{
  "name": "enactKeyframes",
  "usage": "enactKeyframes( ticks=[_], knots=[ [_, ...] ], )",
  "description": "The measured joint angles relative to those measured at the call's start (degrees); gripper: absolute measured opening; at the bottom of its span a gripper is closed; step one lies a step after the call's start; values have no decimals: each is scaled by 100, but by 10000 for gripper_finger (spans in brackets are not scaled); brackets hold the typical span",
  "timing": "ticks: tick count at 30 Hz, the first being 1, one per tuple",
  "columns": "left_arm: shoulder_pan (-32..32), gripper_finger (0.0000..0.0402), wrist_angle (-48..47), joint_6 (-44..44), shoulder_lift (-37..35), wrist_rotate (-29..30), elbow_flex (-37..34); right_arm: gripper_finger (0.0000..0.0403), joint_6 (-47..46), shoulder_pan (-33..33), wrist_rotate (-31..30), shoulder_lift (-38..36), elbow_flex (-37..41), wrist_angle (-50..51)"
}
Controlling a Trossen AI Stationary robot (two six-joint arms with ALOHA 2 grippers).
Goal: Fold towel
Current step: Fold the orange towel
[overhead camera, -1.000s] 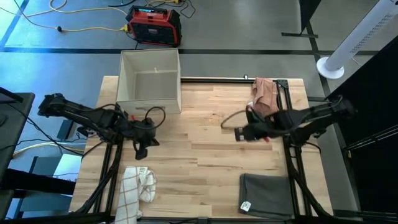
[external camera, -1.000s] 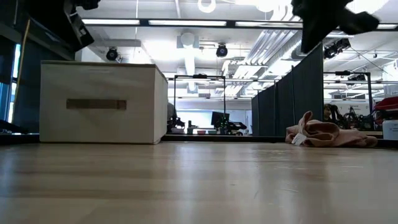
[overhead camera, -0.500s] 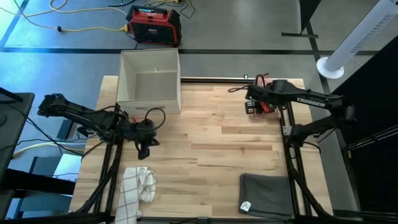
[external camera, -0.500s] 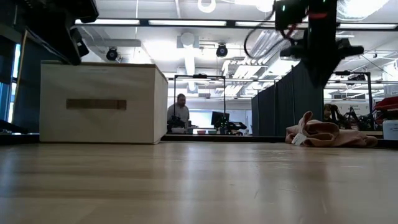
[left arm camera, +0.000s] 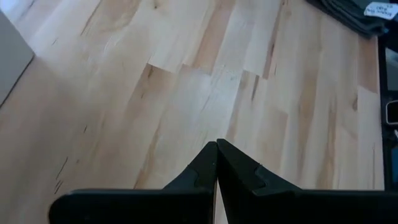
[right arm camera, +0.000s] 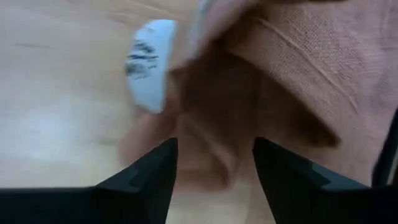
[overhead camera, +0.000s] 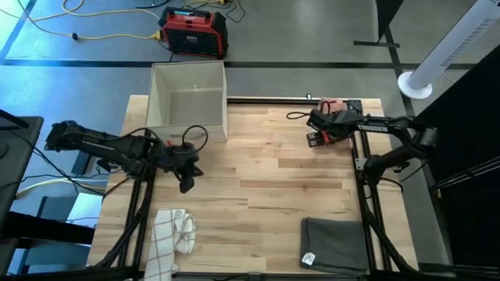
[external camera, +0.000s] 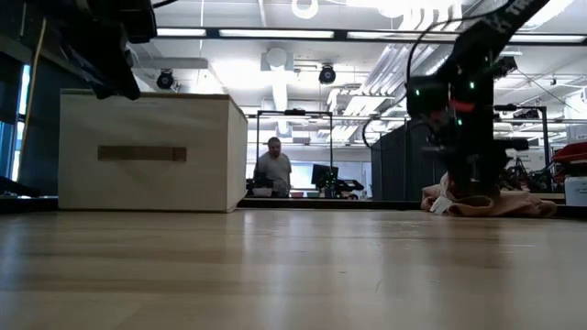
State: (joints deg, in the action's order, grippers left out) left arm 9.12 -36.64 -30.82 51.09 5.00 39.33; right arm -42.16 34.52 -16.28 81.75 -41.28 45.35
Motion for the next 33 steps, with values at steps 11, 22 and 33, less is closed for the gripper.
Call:
enactKeyframes(
  ticks=[11,22,33],
  knots=[
    [-295,0,-8,8,0,-198,0,34,-5,-452,259,-289,-345,-178],
    [-603,0,11,568,0,-202,0,0,155,-1598,896,-805,-2964,541],
    [-1059,0,71,1338,0,-158,0,0,-179,-2562,2705,-755,-4888,-900]
  ],
)
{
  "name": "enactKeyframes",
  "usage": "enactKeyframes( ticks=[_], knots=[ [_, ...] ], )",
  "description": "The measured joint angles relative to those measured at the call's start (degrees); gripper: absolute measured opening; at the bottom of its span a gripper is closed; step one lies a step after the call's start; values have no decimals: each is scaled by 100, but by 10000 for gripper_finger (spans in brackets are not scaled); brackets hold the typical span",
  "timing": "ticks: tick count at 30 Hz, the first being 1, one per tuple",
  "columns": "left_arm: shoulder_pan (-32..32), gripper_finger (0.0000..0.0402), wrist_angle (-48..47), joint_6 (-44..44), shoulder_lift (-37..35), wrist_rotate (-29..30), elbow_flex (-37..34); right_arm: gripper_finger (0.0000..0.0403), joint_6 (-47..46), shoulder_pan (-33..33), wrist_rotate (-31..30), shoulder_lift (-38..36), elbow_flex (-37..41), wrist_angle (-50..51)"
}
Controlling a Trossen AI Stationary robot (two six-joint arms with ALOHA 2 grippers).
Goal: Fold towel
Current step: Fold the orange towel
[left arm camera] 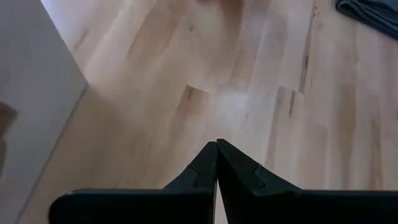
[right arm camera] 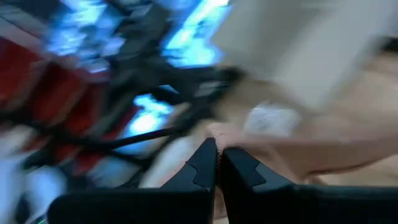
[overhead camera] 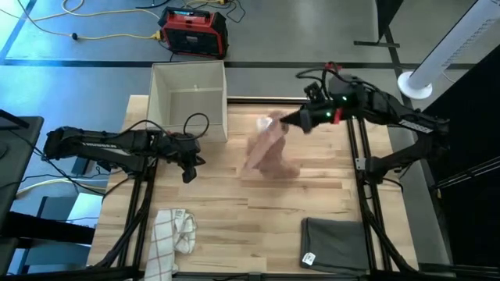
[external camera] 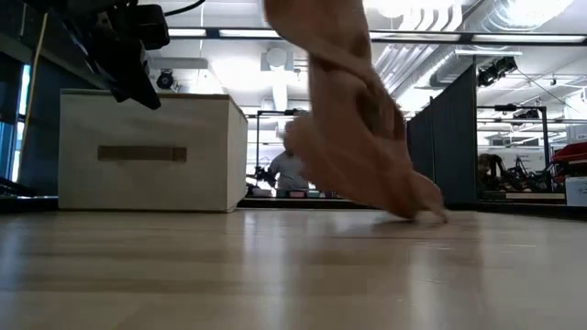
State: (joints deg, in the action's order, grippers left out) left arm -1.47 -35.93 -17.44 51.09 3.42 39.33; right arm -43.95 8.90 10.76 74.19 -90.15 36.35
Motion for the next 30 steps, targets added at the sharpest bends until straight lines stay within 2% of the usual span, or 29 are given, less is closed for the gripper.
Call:
enactKeyframes(
  ticks=[2,12,16,19,25,30],
  knots=[
    [-43,0,13,39,1,-8,0,0,-1,-258,301,2,-3,-305],
    [-187,0,24,154,6,-59,0,0,276,-1312,486,4,124,930],
    [-195,0,25,160,7,-62,0,0,-68,-1317,-260,9,704,2797],
    [-195,0,25,165,11,-62,0,0,-319,-1304,-339,12,1330,3561],
    [-195,0,25,165,13,-62,0,5,-842,-1304,-320,15,2264,3674],
    [-195,0,64,162,31,-66,0,55,-854,-1309,-163,15,2466,3841]
  ],
)
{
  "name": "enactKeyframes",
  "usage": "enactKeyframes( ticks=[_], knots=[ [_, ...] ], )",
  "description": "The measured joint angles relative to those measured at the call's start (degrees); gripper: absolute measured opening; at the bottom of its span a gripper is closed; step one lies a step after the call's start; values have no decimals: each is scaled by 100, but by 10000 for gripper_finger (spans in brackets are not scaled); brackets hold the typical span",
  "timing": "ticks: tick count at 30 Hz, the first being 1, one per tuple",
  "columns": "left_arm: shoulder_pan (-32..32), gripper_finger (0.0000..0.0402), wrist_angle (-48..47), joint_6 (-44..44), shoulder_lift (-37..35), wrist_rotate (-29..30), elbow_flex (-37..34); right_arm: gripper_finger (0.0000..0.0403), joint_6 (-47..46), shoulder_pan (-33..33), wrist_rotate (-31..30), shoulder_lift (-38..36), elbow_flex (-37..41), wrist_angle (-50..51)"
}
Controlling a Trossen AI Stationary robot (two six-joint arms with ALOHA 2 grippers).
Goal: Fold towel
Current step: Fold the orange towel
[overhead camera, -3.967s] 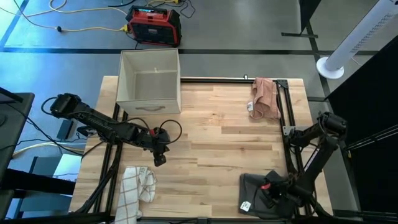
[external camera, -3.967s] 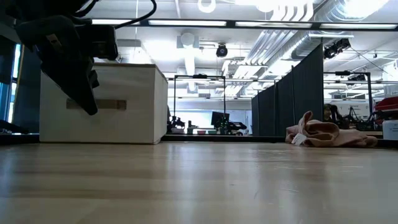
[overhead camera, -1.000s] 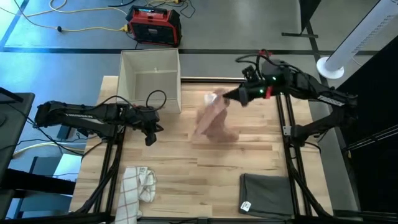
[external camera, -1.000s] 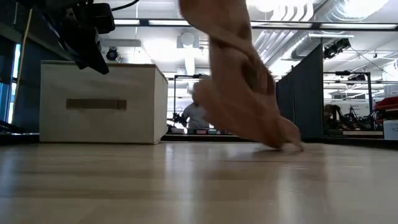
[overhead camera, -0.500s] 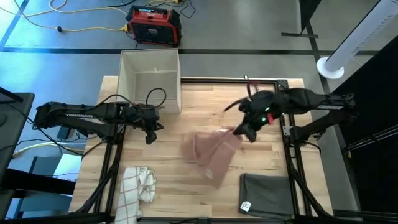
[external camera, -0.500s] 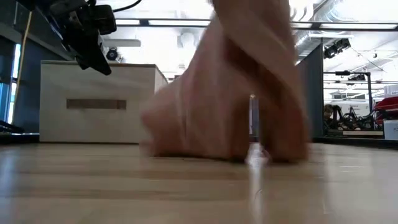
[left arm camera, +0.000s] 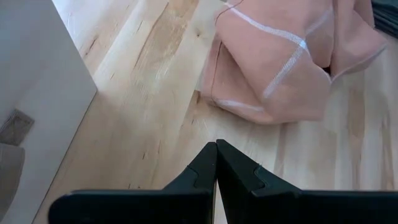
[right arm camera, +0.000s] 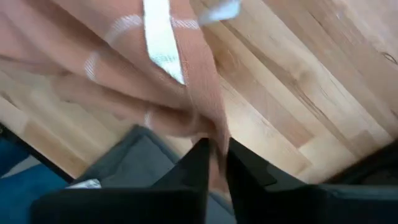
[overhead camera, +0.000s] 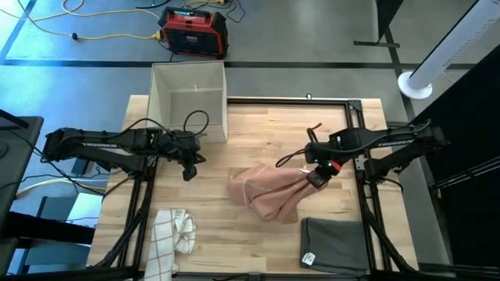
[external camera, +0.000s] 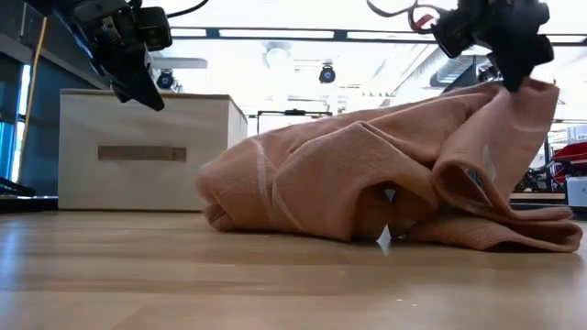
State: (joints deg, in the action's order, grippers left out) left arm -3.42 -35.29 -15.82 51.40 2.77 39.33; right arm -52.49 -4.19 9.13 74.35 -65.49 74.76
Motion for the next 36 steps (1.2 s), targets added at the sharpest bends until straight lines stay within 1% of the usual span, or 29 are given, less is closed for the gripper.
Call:
enactKeyframes(
  ticks=[2,11,12,13,15,18,21,23,26,28,31,32,36],
  knots=[
    [32,0,130,-12,90,-189,0,84,55,0,3,-3,0,-1],
    [227,0,799,-78,597,-1272,0,175,589,0,-55,-10,0,-1163],
    [249,0,874,-85,653,-1392,0,184,662,0,-78,-11,0,-1322],
    [277,0,924,-55,722,-1455,0,188,854,0,-207,4,0,-1720],
    [343,0,928,45,879,-1458,0,190,1533,0,-446,90,0,-2629],
    [361,0,927,86,1095,-1454,0,189,2908,0,-715,436,-2,-3852],
    [361,0,910,-121,1199,-1452,0,188,4068,0,-763,994,-3,-4788],
    [396,0,856,-325,1177,-1458,0,188,4508,7,-764,1444,-4,-5243],
    [532,0,597,-539,1038,-1451,0,188,4808,51,-741,2126,-4,-5774],
    [620,0,432,-645,944,-1442,0,188,4826,118,-691,2546,-2,-6147],
    [718,0,274,-779,852,-1418,0,186,4609,247,-252,3031,-2,-6624],
    [726,0,265,-784,845,-1395,0,177,4510,278,-109,3067,-11,-6655],
    [756,0,230,-802,821,-1301,0,111,4318,318,122,2848,-88,-6599]
  ],
)
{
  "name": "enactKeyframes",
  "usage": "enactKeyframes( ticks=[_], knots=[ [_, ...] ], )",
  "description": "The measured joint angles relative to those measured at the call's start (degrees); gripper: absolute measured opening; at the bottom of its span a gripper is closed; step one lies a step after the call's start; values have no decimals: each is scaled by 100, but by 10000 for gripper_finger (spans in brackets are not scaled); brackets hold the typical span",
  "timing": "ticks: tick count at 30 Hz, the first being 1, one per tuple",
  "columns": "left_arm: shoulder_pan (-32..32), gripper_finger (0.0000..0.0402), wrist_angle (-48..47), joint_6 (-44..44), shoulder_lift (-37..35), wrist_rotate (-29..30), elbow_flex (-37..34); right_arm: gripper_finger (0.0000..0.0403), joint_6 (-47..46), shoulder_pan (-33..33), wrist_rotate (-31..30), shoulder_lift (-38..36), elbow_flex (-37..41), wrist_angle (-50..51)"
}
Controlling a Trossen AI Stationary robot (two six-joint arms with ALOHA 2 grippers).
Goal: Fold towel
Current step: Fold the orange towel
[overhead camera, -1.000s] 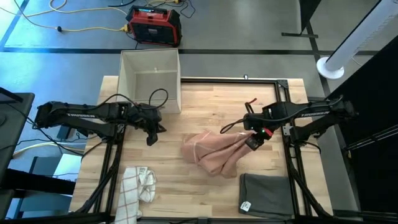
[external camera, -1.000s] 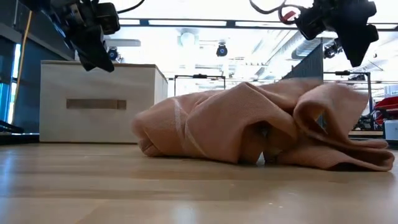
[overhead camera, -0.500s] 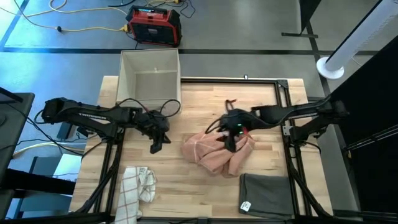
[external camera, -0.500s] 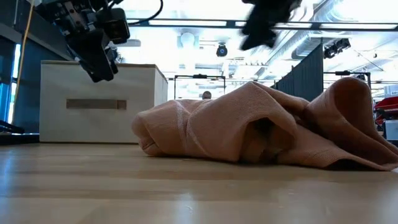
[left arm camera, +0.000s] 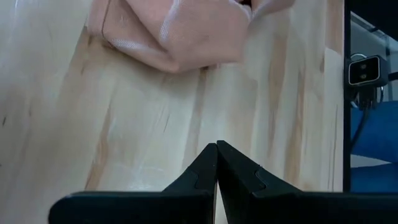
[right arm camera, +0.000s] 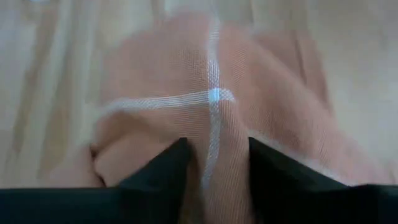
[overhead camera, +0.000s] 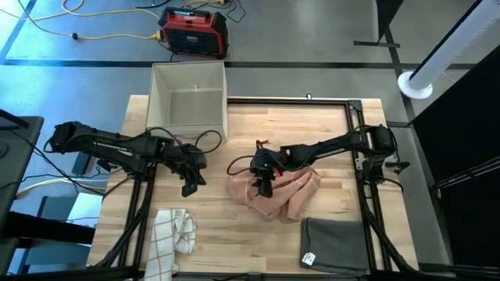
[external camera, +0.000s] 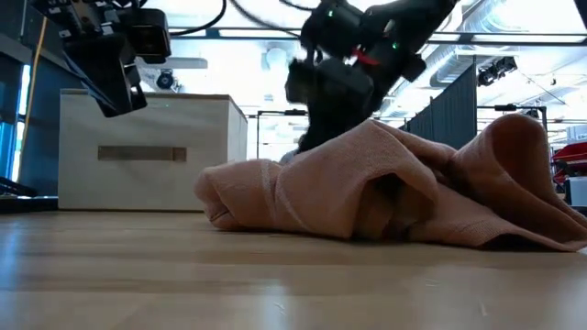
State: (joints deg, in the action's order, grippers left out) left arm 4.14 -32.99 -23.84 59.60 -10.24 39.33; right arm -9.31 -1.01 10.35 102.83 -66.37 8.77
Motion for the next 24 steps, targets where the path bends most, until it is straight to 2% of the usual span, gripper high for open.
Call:
enactKeyframes(
  ticks=[6,10,12,17,19,24],
  knots=[
    [45,0,-52,-27,-37,141,0,13,-289,60,346,-329,-115,85],
    [26,0,-15,194,-40,448,0,2,83,145,86,-982,-797,229],
    [-11,0,-24,290,-43,556,0,2,336,152,-257,-1291,-1211,418],
    [-157,0,-10,505,-40,590,0,1,853,-13,-1204,-1887,-2014,1790],
    [-217,0,-8,592,-39,596,0,0,726,-179,-1446,-1999,-2044,2408],
    [-316,0,-20,602,-40,606,0,0,-454,-868,-1301,-2003,-1543,3785]
  ],
)
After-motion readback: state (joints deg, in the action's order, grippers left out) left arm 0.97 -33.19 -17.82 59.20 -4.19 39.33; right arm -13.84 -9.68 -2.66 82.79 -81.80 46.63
